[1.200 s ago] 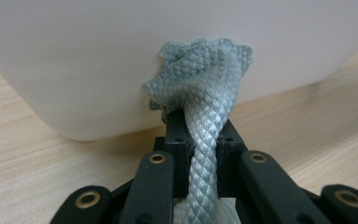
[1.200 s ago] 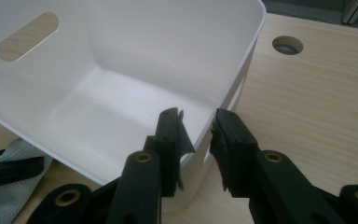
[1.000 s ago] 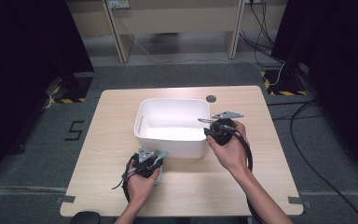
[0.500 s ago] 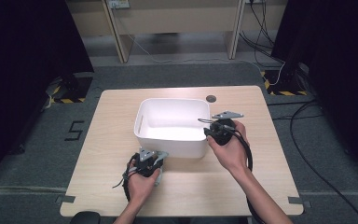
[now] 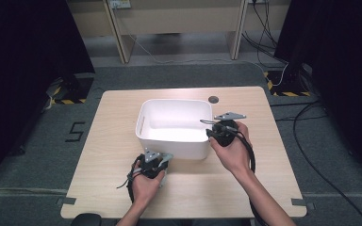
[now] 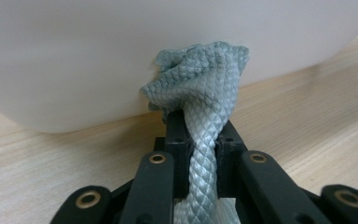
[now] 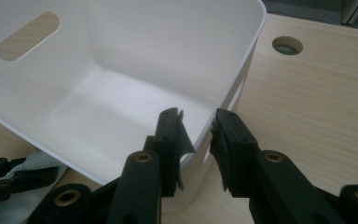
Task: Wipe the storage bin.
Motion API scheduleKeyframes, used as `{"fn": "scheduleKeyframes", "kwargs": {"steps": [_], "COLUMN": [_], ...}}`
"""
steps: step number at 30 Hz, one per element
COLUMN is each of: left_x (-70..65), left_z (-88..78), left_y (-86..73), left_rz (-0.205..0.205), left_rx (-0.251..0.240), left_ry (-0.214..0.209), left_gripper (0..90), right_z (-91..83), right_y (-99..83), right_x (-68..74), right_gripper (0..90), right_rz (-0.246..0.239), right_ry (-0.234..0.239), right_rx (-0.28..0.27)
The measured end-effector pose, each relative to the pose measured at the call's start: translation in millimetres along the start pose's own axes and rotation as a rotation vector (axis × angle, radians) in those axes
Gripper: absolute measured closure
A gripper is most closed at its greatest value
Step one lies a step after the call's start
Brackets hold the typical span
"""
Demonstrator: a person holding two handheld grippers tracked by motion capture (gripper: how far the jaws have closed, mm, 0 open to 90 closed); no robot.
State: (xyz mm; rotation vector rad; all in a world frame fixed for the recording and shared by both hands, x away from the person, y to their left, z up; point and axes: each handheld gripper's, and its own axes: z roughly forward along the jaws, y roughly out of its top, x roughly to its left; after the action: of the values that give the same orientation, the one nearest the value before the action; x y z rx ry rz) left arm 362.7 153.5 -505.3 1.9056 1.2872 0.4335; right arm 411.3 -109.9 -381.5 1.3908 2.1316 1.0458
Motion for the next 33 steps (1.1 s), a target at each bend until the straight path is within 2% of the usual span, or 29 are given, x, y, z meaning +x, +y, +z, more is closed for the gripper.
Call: {"fn": "scheduleKeyframes", "kwargs": {"steps": [8,28,33], "left_x": [-0.4,-8.7,-9.9], "left_z": [-0.1,-12.1,-16.6], "left_y": [0.2,11.9,15.6], "left_rz": [-0.003,-0.028,-0.02], "left_rx": [-0.005,-0.067,-0.085], "left_ry": [-0.004,-0.037,-0.037], "left_gripper": [79.7,79.8,79.8], "right_z": [0.1,0.3,0.1], "right_y": [0.1,-0.2,-0.3], "right_x": [-0.3,-0.7,-0.4], "right_gripper": [71.7,71.7,71.7], "right_rz": [0.0,-0.001,0.0], "right_ry": [0.0,-0.002,-0.001], "right_rx": [0.0,-0.004,-0.003]}}
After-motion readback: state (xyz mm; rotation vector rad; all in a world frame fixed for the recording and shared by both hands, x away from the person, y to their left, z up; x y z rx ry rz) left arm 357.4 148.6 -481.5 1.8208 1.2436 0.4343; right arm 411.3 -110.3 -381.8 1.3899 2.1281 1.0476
